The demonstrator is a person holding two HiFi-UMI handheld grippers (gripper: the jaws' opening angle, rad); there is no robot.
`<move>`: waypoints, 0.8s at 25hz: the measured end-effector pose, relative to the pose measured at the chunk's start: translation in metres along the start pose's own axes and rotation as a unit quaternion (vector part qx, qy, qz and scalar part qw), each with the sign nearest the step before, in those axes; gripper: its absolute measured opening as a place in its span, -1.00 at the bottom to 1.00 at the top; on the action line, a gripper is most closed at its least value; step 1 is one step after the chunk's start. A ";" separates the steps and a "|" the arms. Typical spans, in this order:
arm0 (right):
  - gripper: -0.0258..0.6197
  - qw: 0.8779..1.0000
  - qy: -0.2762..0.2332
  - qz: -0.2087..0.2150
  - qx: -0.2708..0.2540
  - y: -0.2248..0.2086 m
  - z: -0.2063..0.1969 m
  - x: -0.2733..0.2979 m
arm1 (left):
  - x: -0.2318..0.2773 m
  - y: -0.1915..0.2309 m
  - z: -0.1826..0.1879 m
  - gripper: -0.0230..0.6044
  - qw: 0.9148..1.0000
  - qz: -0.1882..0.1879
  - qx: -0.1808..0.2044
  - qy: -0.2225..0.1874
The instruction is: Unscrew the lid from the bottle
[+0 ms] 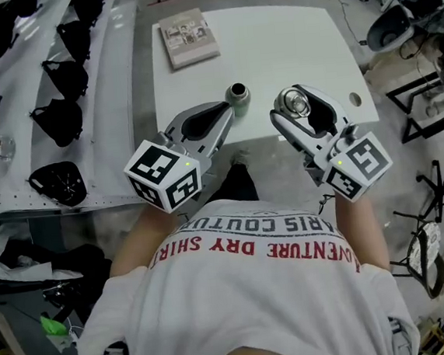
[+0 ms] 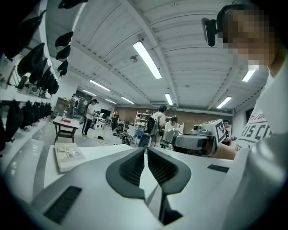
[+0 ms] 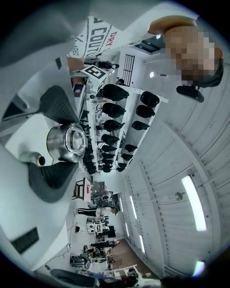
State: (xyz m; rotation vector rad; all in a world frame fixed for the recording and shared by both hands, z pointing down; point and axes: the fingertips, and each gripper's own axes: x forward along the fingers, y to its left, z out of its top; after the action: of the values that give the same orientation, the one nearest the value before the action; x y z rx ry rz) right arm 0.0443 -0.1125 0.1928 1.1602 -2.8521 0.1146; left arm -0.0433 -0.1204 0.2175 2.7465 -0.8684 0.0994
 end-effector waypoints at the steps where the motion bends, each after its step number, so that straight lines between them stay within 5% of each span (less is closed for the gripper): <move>1: -0.10 1.000 0.001 -0.001 0.002 0.002 -0.001 -0.002 | -0.002 -0.005 0.002 -0.79 1.000 -0.004 0.007 -0.001; 20: -0.10 1.000 -0.010 -0.010 0.001 0.009 -0.001 -0.004 | -0.004 -0.013 0.017 -0.79 0.999 0.005 0.036 -0.001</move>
State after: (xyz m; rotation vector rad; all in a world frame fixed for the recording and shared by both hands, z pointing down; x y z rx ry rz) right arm 0.0410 -0.1037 0.1928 1.1978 -2.8570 0.1039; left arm -0.0396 -0.1125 0.1975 2.8091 -0.8959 0.1336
